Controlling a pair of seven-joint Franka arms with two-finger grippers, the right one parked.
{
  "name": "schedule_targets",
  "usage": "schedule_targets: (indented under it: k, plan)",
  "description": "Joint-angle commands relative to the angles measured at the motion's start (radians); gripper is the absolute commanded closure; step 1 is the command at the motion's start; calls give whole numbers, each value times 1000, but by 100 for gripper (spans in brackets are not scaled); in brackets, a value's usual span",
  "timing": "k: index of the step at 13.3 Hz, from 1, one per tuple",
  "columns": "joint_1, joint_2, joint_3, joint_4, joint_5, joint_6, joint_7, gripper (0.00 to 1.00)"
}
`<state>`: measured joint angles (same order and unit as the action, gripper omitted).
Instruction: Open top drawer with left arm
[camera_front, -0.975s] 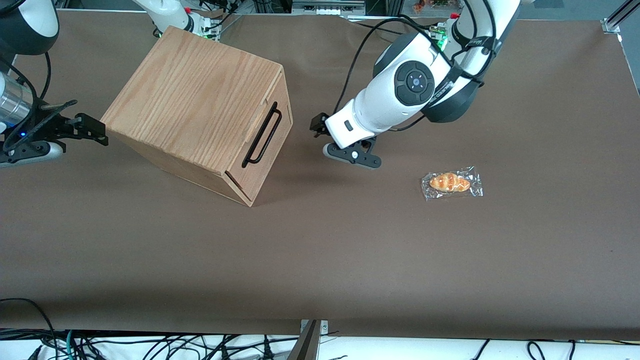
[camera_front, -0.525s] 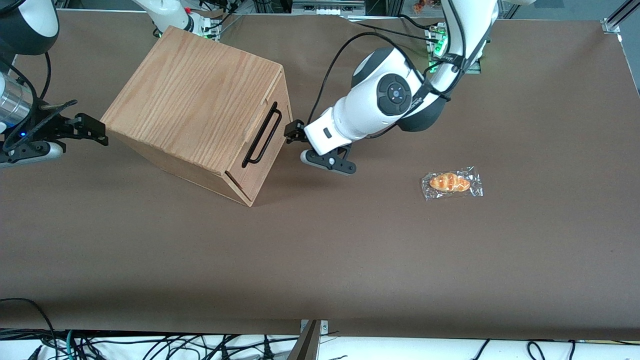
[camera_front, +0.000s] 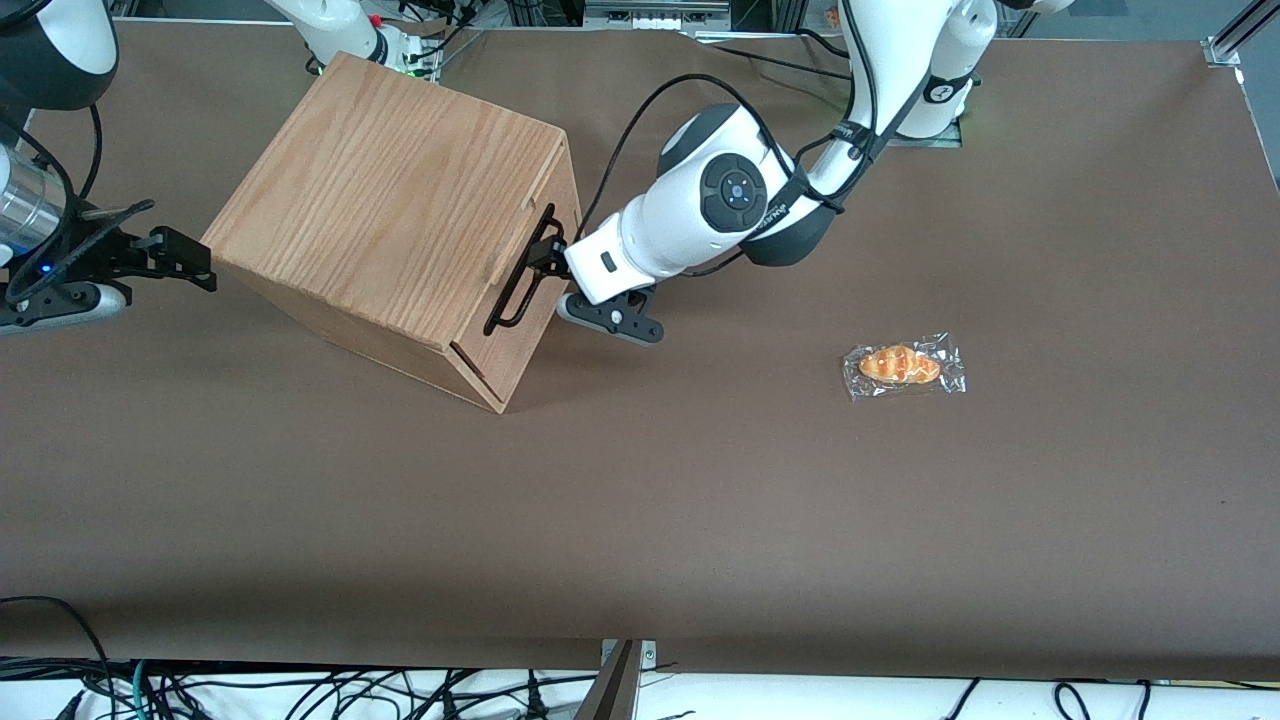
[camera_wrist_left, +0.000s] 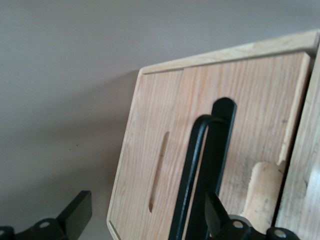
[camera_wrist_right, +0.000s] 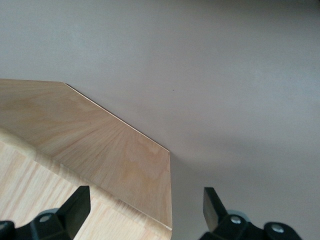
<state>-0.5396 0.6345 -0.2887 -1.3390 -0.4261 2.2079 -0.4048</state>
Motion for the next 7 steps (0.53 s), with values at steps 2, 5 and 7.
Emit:
schedule_targets:
  k: [2, 5, 7]
  plan:
    - [-45, 34, 9, 37, -25, 25, -9, 0]
    - [-49, 51, 11, 37, -20, 35, -9, 0]
    - [-49, 53, 16, 34, -13, 35, -6, 0]
